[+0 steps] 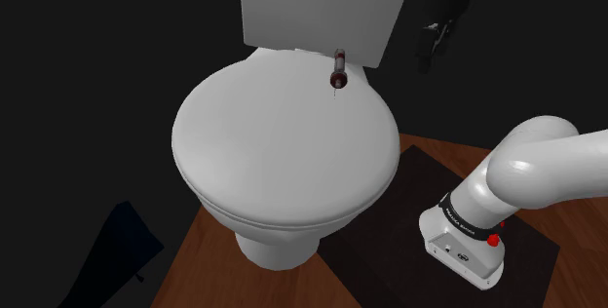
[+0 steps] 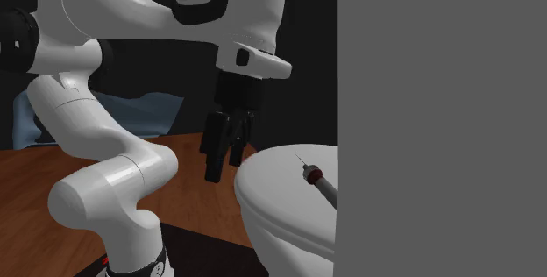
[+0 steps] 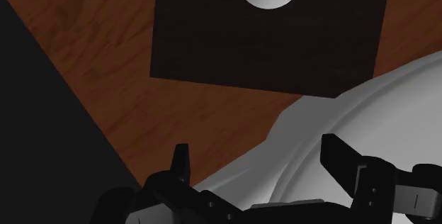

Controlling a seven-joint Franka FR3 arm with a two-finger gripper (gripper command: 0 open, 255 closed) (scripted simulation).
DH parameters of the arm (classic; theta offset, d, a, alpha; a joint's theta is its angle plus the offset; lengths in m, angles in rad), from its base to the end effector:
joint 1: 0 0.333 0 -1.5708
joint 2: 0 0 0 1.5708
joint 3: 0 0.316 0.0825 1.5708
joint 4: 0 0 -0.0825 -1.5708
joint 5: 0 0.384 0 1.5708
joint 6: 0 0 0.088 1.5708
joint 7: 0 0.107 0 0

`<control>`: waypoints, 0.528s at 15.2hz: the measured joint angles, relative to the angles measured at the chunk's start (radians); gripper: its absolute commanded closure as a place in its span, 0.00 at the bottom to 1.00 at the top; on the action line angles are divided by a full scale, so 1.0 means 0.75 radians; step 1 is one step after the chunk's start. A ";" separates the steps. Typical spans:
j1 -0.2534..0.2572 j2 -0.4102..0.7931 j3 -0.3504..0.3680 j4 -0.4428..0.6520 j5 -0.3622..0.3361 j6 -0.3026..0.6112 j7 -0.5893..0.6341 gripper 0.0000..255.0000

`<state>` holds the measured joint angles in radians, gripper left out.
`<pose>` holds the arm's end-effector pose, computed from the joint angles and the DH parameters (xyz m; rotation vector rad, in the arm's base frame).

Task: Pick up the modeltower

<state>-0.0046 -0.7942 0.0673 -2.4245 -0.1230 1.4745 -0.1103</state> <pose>0.2912 0.0089 0.5544 2.9583 0.2177 -0.2420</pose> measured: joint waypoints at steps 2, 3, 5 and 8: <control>-0.004 0.005 0.011 -0.001 0.019 0.008 0.032 0.00; -0.009 0.016 0.033 0.000 0.052 0.020 0.089 0.00; -0.026 0.048 0.078 0.018 0.126 0.046 0.224 0.00; -0.053 0.109 0.154 0.045 0.241 0.111 0.446 0.00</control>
<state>-0.0443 -0.7122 0.1831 -2.3908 0.0576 1.5581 0.2239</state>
